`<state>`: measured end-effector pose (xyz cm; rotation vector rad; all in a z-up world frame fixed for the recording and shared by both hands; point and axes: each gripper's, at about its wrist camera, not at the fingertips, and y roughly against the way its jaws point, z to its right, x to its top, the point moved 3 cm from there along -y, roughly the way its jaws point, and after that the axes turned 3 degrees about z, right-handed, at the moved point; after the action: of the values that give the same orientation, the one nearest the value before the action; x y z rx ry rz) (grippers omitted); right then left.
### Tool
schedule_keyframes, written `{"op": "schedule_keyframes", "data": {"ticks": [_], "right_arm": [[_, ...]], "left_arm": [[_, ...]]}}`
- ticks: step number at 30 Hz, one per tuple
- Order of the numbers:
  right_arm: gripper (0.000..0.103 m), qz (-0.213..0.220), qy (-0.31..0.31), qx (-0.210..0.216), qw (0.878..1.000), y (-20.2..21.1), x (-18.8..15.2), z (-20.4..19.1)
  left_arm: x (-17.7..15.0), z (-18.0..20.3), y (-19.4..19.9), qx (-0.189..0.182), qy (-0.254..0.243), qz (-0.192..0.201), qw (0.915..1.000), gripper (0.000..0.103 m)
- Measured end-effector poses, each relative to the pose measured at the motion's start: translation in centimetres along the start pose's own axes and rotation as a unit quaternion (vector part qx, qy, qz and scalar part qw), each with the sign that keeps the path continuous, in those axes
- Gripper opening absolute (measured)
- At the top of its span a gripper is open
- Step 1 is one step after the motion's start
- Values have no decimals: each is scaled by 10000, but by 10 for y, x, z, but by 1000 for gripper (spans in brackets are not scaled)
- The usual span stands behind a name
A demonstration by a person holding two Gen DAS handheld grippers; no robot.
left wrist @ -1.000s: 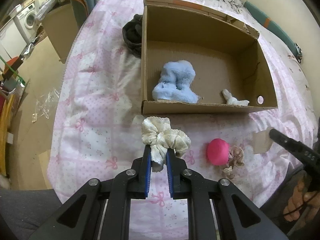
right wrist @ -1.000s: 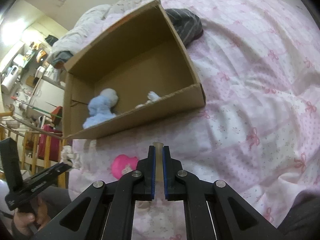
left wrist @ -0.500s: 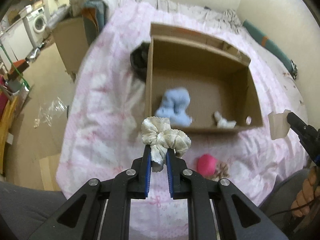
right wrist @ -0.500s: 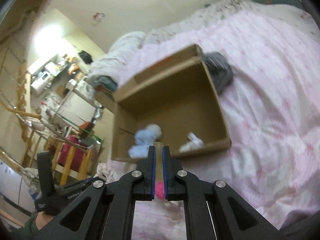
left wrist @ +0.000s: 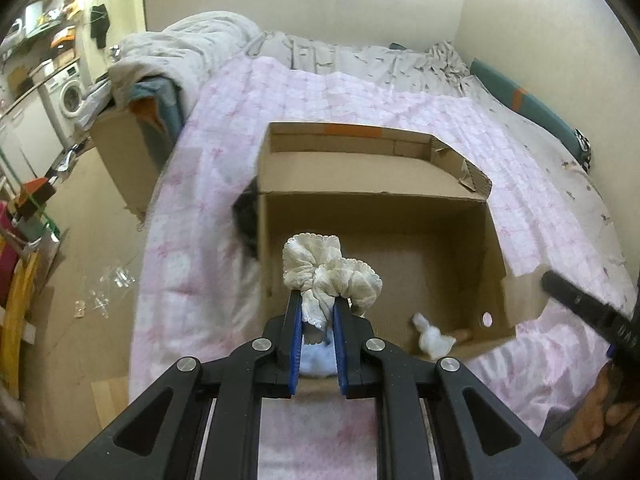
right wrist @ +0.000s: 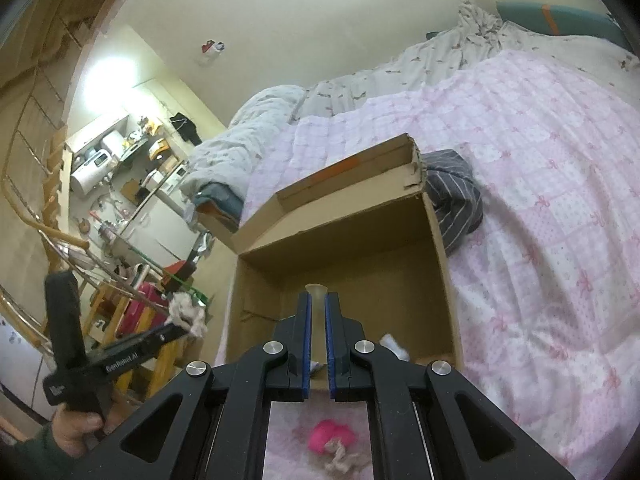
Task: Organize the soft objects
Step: 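Carry the scrunchie and tan piece into the box and open both tools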
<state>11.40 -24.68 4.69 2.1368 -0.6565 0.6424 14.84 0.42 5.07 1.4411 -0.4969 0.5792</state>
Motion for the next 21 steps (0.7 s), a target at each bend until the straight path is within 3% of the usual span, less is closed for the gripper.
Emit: {"op": "schedule_keyframes", "data": {"ticks": [14,21], "right_arm": [[8,-536,-67,-520,9972,-48,-23,33],[8,-878,120,-691,9937,-63,-37,33]], "left_arm": [[-23,17,-81,55,-27,-448,9990,13],[-32,2,-84,2,194,-558,9983,13]]}}
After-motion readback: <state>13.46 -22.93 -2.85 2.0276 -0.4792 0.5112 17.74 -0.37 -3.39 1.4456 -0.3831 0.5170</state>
